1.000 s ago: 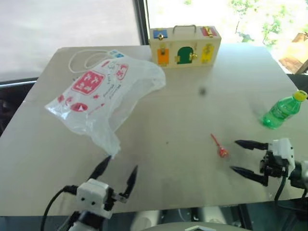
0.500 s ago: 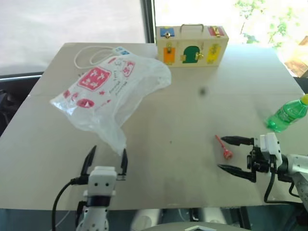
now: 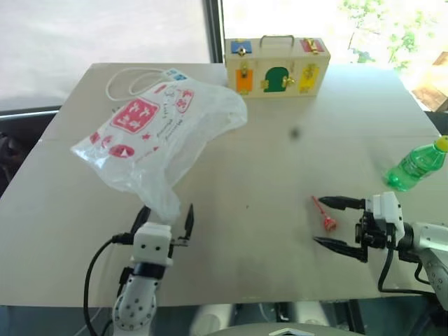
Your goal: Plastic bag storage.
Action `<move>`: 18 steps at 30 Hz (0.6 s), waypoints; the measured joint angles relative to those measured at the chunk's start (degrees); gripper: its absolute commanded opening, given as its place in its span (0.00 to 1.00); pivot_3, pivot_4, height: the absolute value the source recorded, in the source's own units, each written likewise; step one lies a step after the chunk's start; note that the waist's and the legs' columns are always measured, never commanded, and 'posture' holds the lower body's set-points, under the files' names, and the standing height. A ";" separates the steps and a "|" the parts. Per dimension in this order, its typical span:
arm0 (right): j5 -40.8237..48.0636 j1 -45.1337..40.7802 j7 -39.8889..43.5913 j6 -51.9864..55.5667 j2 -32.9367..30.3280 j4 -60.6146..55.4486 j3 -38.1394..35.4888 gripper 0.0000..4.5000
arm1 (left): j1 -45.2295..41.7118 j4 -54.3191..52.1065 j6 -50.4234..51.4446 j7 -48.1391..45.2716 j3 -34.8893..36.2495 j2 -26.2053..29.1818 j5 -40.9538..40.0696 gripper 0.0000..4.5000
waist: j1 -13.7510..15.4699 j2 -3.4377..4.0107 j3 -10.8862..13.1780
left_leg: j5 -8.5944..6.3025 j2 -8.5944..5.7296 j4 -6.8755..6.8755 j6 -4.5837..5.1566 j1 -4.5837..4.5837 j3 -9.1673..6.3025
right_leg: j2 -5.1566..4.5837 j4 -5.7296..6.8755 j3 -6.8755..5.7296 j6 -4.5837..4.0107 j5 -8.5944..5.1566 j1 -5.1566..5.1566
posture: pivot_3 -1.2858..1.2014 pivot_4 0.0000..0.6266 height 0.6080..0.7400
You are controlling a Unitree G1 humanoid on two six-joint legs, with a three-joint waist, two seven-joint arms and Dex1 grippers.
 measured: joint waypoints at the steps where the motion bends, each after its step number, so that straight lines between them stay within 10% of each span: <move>1: -0.09 0.02 -0.21 0.00 0.20 -0.01 0.00 1.00 | 0.10 0.00 0.00 0.40 0.22 -0.49 -0.61 0.98 | 0.01 0.00 0.00 | 0.00 0.00 0.01 0.00 0.02 0.00 | 0.00 0.00 0.00 0.00 0.00 0.00 | 0.52 0.24 1.00; 11: -0.31 0.10 -1.14 0.01 0.92 -0.02 0.47 1.00 | -0.27 -0.05 0.07 1.26 1.01 -1.17 -1.76 0.85 | 0.01 0.01 -0.01 | 0.00 0.00 0.01 0.00 0.08 0.01 | 0.01 0.03 0.02 0.00 0.00 0.03 | 0.52 0.24 1.00; 18: -0.38 -0.51 -1.80 0.43 0.92 -0.02 1.62 1.00 | 0.35 -0.85 0.09 -3.26 -0.40 0.64 -6.73 0.15 | -0.02 0.03 -0.02 | 0.00 0.00 0.01 0.00 0.11 0.03 | 0.02 0.03 0.05 -0.01 0.01 0.04 | 0.52 0.24 1.00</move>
